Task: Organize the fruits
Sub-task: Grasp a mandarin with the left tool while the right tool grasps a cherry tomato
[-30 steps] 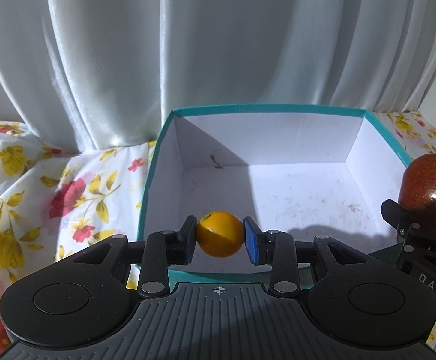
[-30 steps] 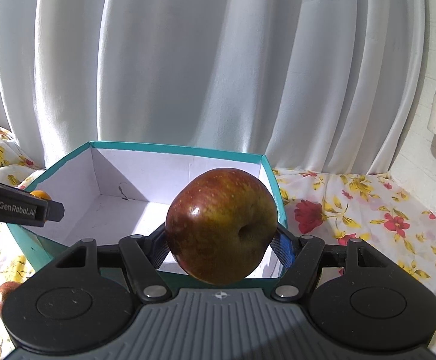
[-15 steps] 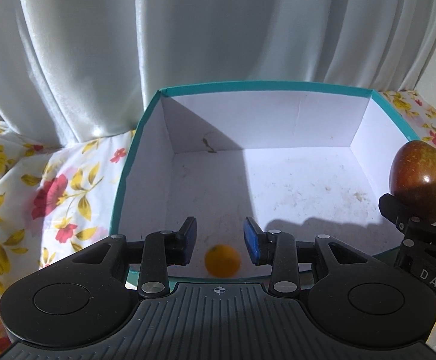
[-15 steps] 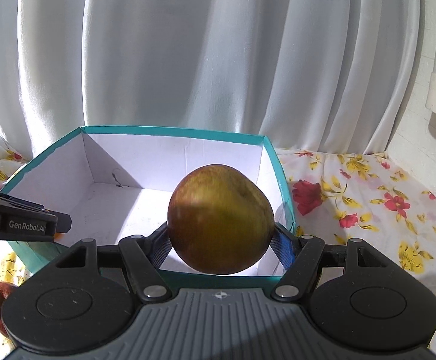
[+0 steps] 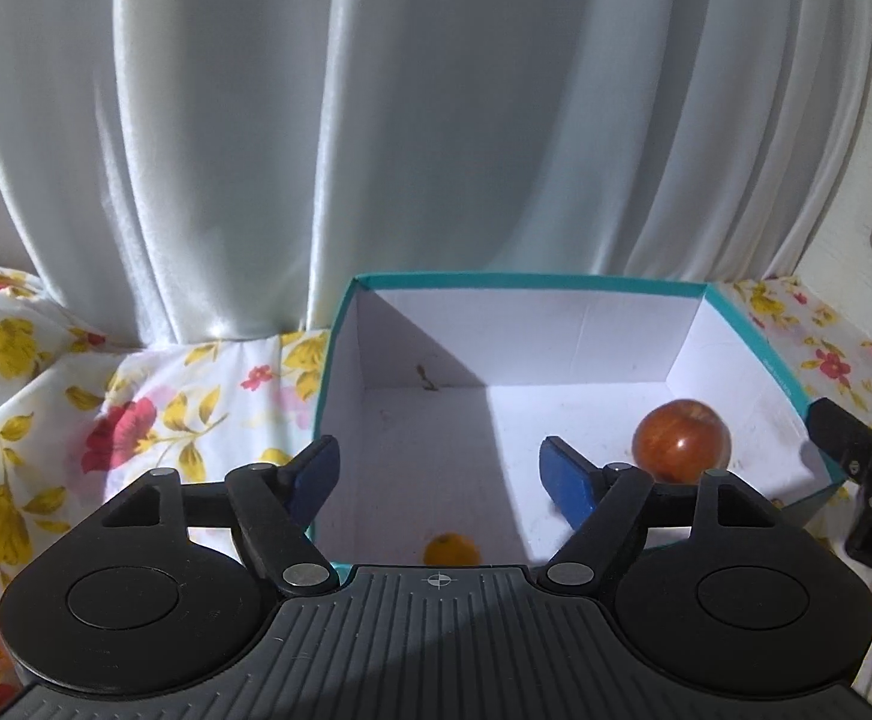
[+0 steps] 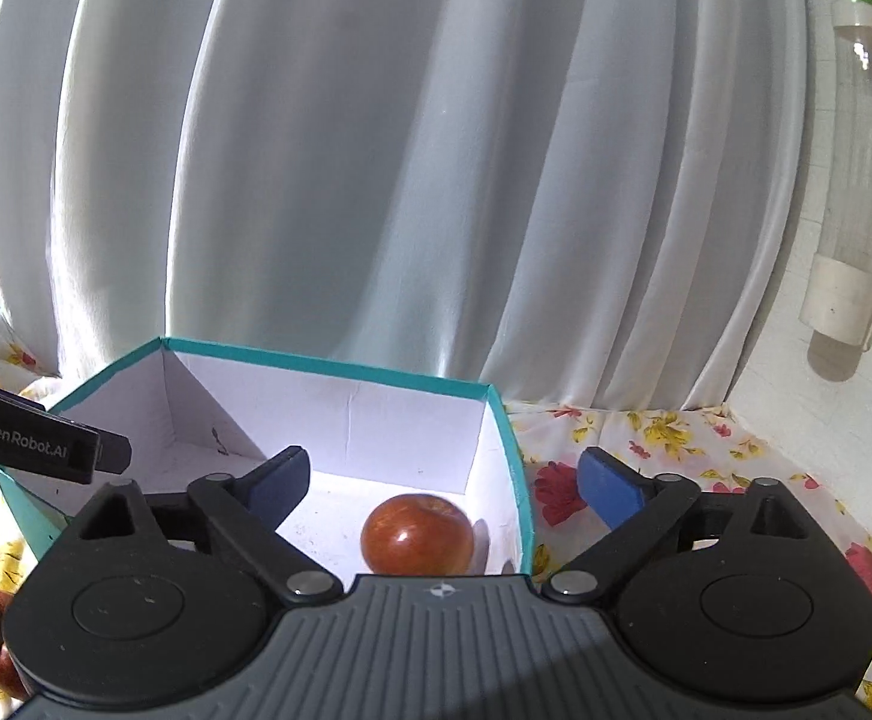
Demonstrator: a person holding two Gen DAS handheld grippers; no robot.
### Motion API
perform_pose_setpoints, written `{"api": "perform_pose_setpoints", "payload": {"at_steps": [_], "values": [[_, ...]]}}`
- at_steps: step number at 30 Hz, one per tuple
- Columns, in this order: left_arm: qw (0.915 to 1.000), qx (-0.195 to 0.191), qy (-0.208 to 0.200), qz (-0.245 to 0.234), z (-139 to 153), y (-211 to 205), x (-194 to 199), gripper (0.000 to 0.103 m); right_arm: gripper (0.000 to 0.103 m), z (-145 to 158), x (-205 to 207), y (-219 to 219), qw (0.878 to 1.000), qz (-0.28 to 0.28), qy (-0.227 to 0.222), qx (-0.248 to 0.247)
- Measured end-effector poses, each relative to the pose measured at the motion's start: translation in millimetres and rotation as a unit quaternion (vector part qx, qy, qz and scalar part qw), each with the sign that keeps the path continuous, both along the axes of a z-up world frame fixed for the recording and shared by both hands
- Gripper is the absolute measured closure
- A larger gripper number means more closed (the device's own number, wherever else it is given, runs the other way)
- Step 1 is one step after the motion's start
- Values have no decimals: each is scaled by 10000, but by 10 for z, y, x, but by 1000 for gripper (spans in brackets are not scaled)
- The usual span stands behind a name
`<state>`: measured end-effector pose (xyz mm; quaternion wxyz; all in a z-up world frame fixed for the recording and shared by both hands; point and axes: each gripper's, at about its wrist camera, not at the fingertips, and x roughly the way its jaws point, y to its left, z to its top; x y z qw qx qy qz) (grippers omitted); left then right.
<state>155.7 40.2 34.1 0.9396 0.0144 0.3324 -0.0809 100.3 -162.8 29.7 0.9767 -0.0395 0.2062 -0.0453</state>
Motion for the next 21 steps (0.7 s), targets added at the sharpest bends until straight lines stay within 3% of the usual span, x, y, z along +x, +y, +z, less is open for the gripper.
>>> {"api": "perform_pose_setpoints", "payload": {"at_steps": [8, 10, 12, 21], "values": [[9993, 296, -200, 100, -38, 133, -510, 19, 0, 95, -770, -137, 9956, -257, -858, 273], [9992, 353, -167, 112, -97, 147, -636, 19, 0, 8, -879, -66, 9978, -128, -640, 101], [9992, 387, -64, 119, -162, 169, -738, 19, 0, -118, -919, 22, 9999, 32, -140, -72], [9980, 514, 375, -38, -482, 152, -1153, 19, 0, -455, -1196, 138, 9960, 325, 785, 265]]}}
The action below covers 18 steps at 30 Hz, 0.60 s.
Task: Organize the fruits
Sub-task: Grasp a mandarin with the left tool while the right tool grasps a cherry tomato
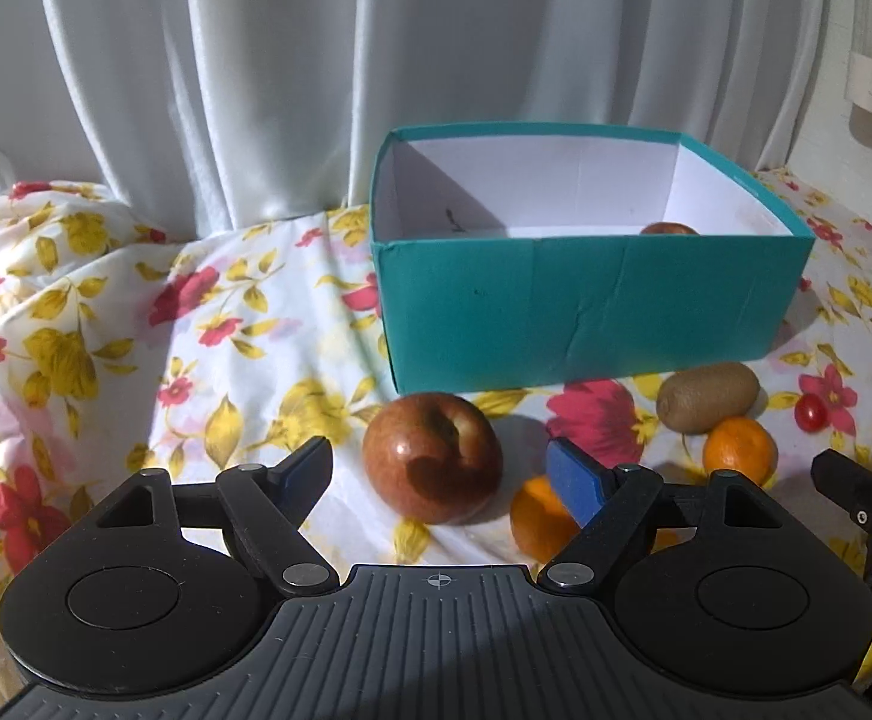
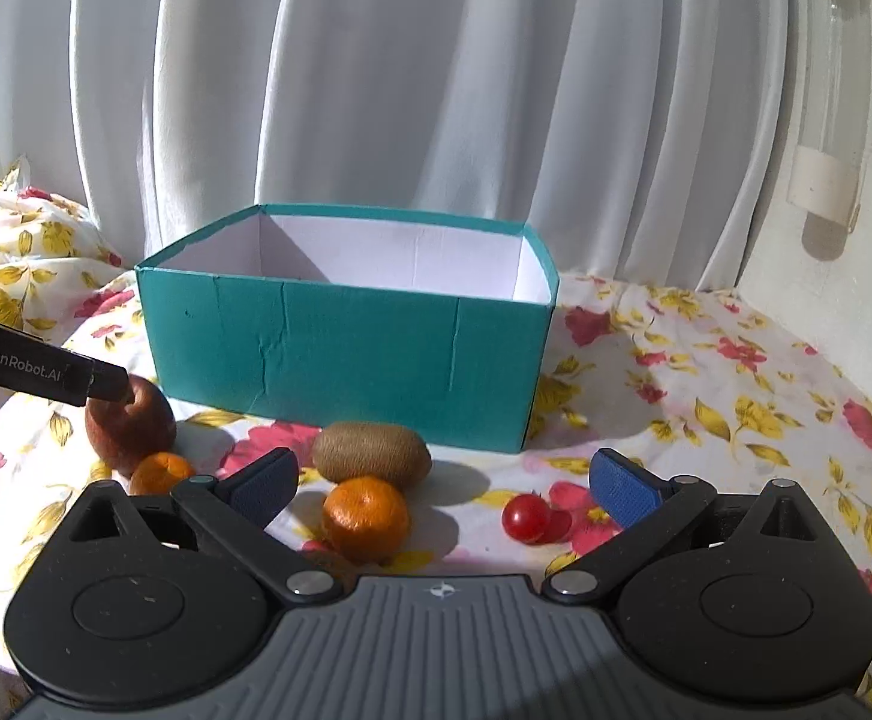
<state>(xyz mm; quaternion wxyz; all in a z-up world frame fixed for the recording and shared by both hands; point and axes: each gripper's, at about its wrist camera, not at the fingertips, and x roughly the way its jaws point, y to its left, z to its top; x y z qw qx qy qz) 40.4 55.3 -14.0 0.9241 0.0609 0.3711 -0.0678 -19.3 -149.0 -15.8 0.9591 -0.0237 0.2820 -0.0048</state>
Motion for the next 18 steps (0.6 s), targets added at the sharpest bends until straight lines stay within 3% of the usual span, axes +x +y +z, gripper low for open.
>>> {"api": "perform_pose_setpoints", "payload": {"at_steps": [6, 17, 18], "values": [[9997, 141, -19, -200, -71, -108, -185, 19, 1, -122, -132, 41, 9996, 153, 228, 44], [9992, 257, 197, -243, -210, -168, -299, 20, 23, -314, -249, 75, 9961, 439, 722, 237], [9991, 267, 201, -259, -218, -176, -304, 20, 30, -332, -249, 74, 9958, 457, 760, 249]]}}
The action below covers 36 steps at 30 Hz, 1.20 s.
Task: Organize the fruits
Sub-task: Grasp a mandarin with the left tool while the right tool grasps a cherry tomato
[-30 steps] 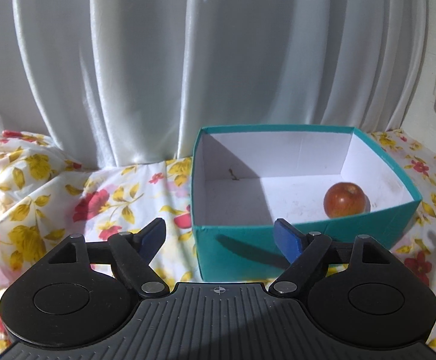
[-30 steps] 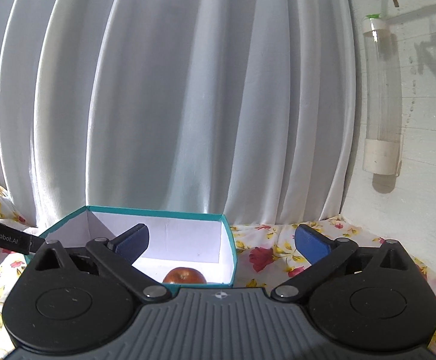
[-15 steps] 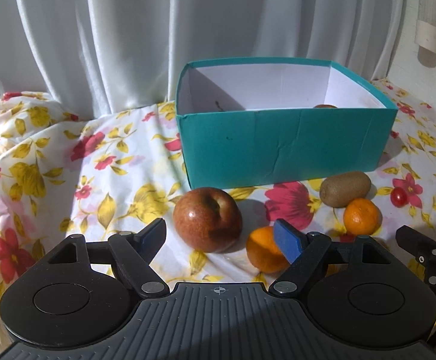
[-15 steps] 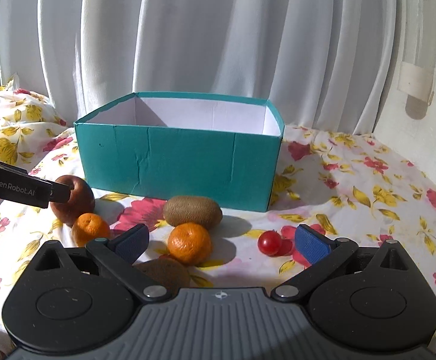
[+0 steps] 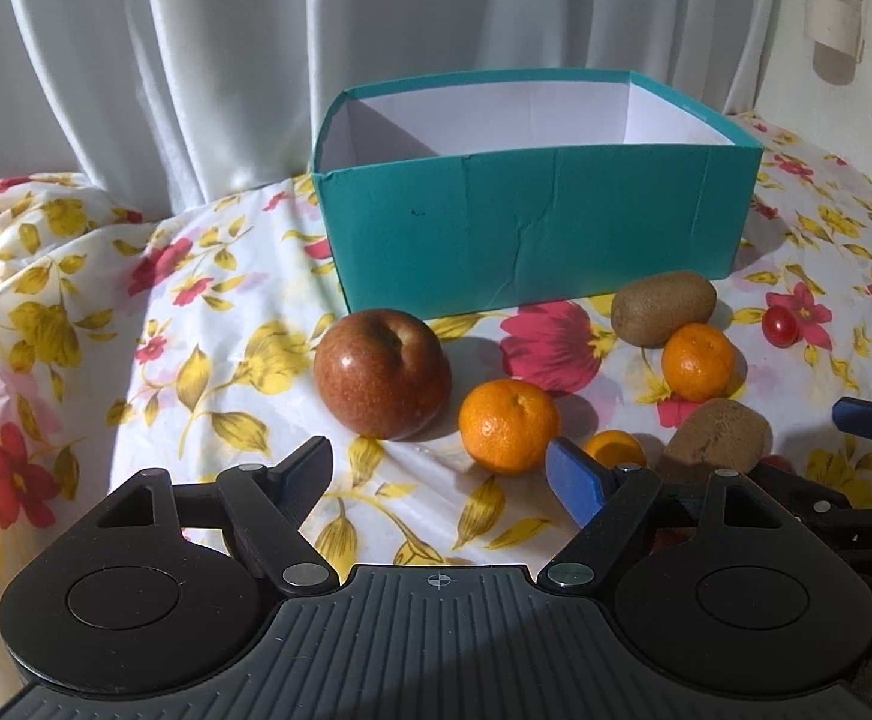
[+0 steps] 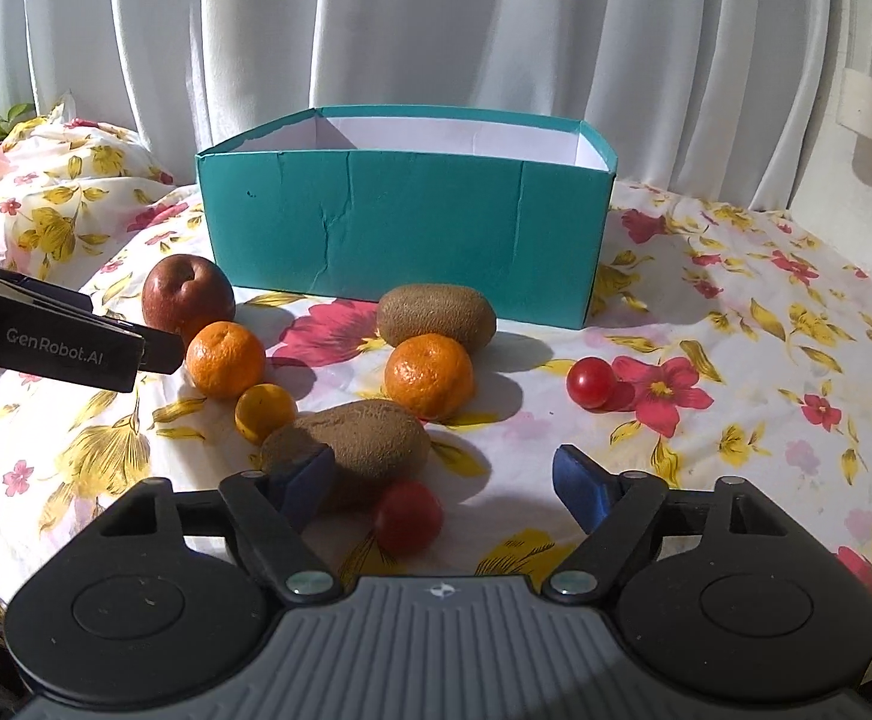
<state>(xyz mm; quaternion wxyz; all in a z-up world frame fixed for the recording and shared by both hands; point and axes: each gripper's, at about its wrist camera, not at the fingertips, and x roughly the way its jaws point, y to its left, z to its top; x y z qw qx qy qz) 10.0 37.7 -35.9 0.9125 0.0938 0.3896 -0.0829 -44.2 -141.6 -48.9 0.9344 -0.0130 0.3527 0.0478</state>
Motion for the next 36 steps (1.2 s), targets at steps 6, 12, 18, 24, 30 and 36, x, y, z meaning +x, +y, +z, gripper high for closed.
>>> {"api": "perform_pose_setpoints", "payload": {"at_steps": [6, 12, 18, 24, 30, 36], "values": [[10000, 46, 35, -79, -42, -64, -25, 20, 44, -83, -4, 20, 9997, 140, 177, 10], [9999, 72, 41, -113, -80, -113, -12, 20, 58, -154, 26, 37, 9990, 285, 325, 61], [9998, 80, 42, -165, -149, -180, 70, 25, 68, -198, 64, 50, 9986, 378, 374, 63], [9997, 36, 107, -234, -231, -239, 201, 32, 69, -208, 87, 43, 9985, 429, 350, 26], [9989, -89, 360, -270, -358, -254, 353, 43, 70, -209, 106, 35, 9984, 439, 349, 4], [9985, -209, 380, -326, -381, -237, 399, 50, 70, -215, 114, 31, 9986, 414, 322, 4]]}}
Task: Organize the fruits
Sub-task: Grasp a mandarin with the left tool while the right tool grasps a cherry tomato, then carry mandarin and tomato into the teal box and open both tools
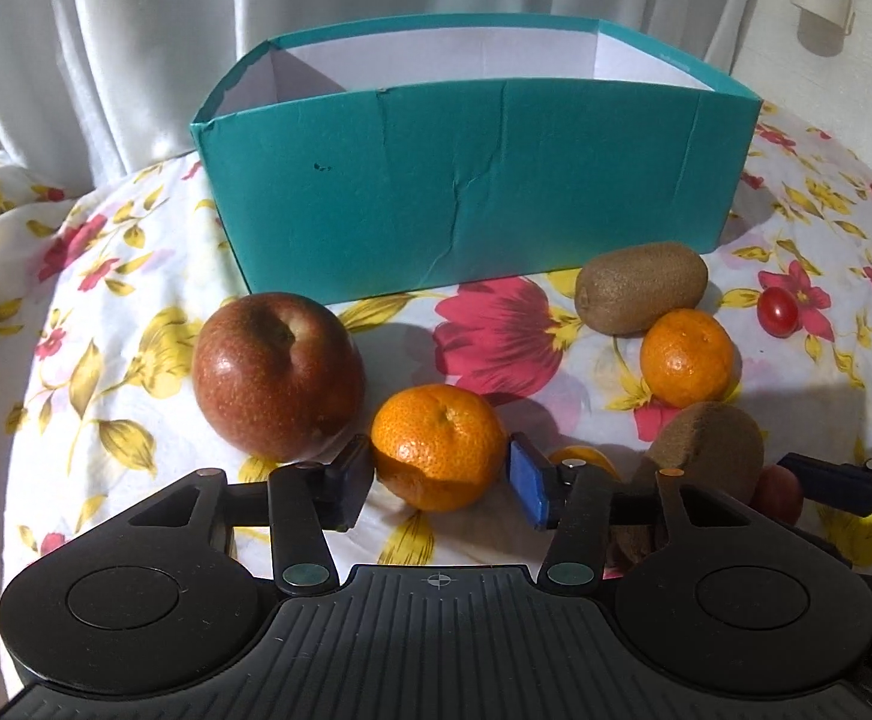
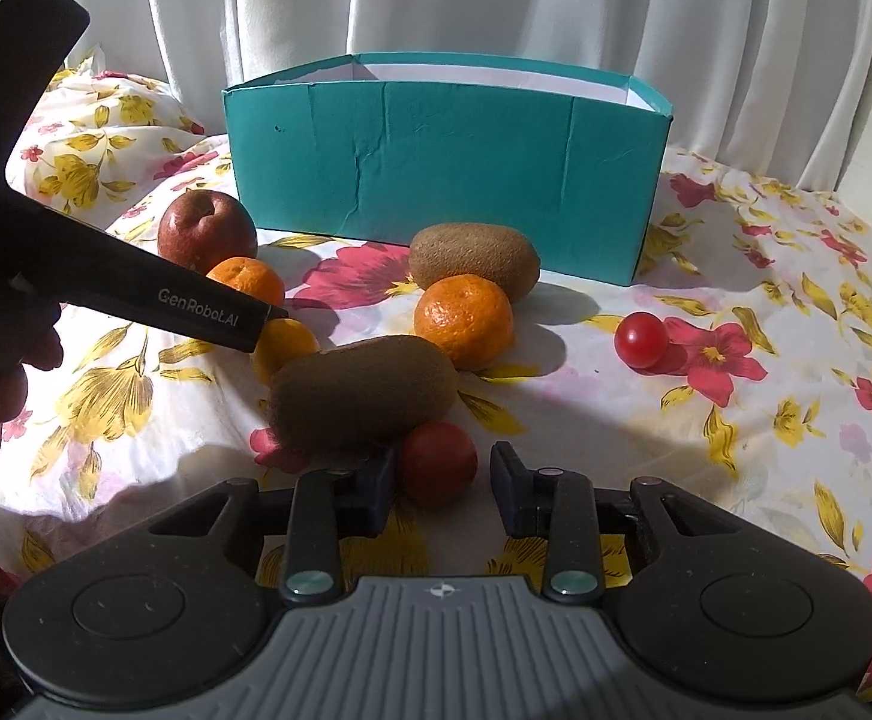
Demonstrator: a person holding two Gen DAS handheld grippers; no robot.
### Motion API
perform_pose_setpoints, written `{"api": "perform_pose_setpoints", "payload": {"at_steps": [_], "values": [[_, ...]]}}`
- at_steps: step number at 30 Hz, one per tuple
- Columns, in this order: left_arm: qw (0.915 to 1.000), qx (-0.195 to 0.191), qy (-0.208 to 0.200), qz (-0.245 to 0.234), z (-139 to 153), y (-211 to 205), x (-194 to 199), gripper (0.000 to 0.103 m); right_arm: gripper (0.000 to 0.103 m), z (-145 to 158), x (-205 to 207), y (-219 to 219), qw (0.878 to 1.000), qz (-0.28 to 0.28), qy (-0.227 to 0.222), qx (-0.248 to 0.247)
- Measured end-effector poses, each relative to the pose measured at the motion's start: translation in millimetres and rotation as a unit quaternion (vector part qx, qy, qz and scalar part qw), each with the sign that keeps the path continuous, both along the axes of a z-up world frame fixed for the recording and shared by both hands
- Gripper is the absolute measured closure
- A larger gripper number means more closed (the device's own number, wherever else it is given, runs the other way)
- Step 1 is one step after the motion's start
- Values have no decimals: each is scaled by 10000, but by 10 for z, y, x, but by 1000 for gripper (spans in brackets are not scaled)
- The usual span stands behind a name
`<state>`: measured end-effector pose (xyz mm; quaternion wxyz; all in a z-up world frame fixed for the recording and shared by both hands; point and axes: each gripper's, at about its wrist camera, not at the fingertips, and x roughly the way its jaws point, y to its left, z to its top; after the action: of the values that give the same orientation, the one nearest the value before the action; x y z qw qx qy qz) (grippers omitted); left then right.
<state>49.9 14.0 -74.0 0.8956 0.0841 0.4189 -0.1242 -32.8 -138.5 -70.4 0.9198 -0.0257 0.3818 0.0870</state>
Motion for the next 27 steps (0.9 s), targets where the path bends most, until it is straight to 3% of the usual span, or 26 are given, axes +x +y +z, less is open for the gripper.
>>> {"api": "perform_pose_setpoints", "payload": {"at_steps": [4, 16, 22, 27], "values": [[10000, -11, 24, -33, 5, 4, 1, 51, 76, 6, 11, -7, 10000, -18, 7, -15], [9998, -92, -46, -154, 167, 0, -101, 52, 76, 124, 13, -105, 9997, -196, -96, -51], [9991, -307, -192, -200, 543, -21, -161, 52, 76, 446, 88, -223, 9982, -307, -521, -51], [9986, -184, -475, 129, 959, -85, -15, 52, 76, 795, 254, -268, 9931, -347, -1110, -142]]}}
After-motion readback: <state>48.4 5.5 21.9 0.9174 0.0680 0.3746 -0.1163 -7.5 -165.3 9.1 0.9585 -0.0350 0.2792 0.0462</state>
